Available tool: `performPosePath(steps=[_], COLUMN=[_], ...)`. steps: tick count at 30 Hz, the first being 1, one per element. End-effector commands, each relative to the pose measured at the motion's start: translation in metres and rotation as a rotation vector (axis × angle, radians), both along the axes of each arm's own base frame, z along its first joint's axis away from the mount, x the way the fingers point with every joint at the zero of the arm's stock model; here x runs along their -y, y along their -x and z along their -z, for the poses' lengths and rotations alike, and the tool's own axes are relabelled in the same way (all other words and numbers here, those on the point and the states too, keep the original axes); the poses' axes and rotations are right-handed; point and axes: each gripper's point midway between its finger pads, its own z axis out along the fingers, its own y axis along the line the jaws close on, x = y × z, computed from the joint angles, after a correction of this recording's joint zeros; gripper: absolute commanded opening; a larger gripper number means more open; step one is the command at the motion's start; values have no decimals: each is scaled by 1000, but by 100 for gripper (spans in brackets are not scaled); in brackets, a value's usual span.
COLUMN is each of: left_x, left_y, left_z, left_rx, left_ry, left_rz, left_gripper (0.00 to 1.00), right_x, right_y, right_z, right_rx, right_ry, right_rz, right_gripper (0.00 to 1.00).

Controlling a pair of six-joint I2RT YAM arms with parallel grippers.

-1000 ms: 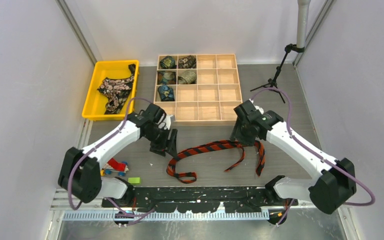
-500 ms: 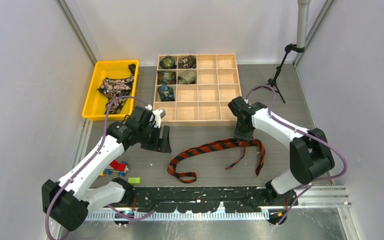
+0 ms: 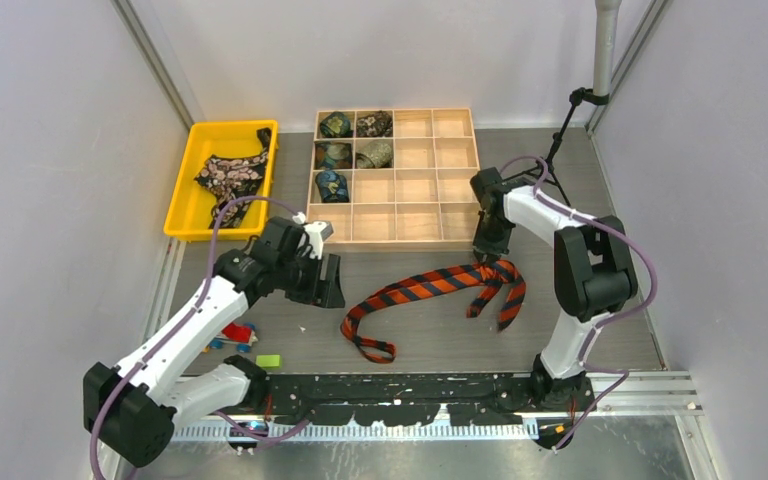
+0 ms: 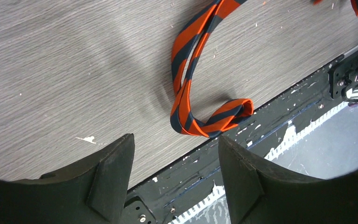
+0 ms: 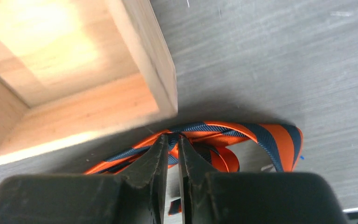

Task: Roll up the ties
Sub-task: Flatten out the tie at the center of the board.

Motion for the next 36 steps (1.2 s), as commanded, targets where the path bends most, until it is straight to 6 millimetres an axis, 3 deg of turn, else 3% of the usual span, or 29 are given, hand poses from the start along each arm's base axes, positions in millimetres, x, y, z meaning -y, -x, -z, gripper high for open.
performPosePath(steps=[1,7,12,17,22,27,30,33,36], left_x=[14,39,63,98,129,156,163,167,165], left_y=[-3,2,-1,-13,-29,-45,-53,-58,-59], left_z=[-4,-12,-13,-4,1,18,35,50,65], left_rx=[19,-31,-33,-40,-45,-54,-70,-89,-100], left_ry=[59,192,173,148,139,109,82,57,26], left_rz=[66,112,116,117,137,163,165,171,174], left_gripper=[67,61,59,53,49,47,46,44,44], right_x=[-7,-11,-10,-4,3,7,-15,-35,-43], right_y=[-19,-28,-31,-32,-27,-6,14,37,58], right_z=[-3,5,4,-23,-62,-88,-90,-77,-51], right_rx=[-18,-108,-125,-63,18,83,139,154,121], right_ry=[-94,-220,-224,-195,-158,-46,-21,-27,-28], right_rz=[-55,-70,-63,-60,-56,-41,-48,-44,-38], right_gripper=[17,16,22,35,49,56,56,51,45])
